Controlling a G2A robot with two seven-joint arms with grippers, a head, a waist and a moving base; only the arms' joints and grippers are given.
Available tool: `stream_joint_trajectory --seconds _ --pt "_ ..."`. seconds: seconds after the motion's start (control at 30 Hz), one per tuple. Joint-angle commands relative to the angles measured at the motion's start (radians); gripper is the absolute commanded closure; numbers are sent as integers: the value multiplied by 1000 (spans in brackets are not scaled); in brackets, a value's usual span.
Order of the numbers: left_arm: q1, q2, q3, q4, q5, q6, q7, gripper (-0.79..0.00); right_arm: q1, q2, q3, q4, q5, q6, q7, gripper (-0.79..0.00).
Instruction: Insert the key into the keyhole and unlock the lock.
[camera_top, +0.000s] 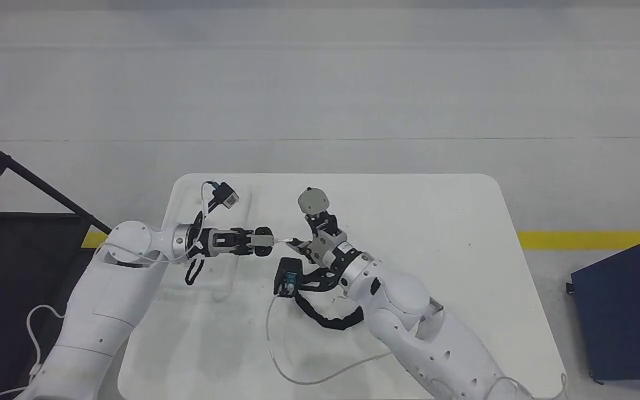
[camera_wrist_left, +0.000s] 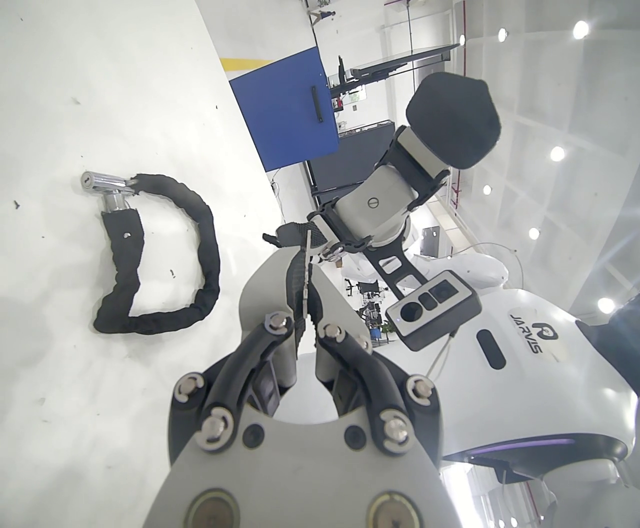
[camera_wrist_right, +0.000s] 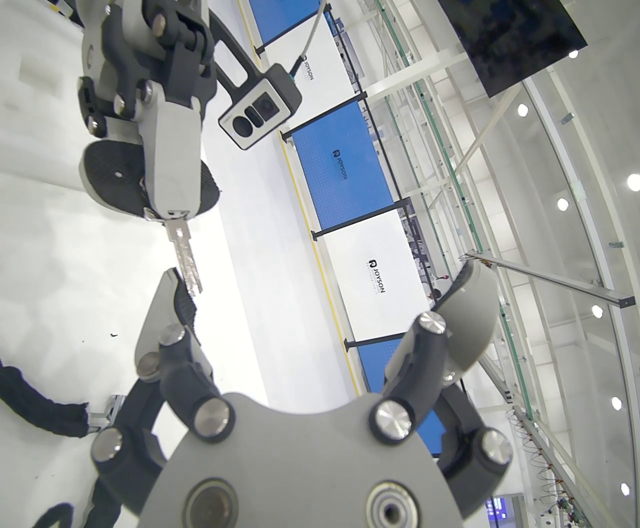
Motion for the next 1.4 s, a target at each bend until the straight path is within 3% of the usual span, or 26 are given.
stream_joint_trajectory --seconds 0.0,0.5,1.37 --pt "1 0 0 -1 2 0 0 0 -4 -1 5 -2 0 2 0 -785" --pt "-6 2 -16 7 -2 -17 30 0 -11 -10 20 -1 -20 -58 3 -785" --pt "-5 4 13 -1 112 -40 65 0 -19 -31 38 13 -37 -56 6 -785"
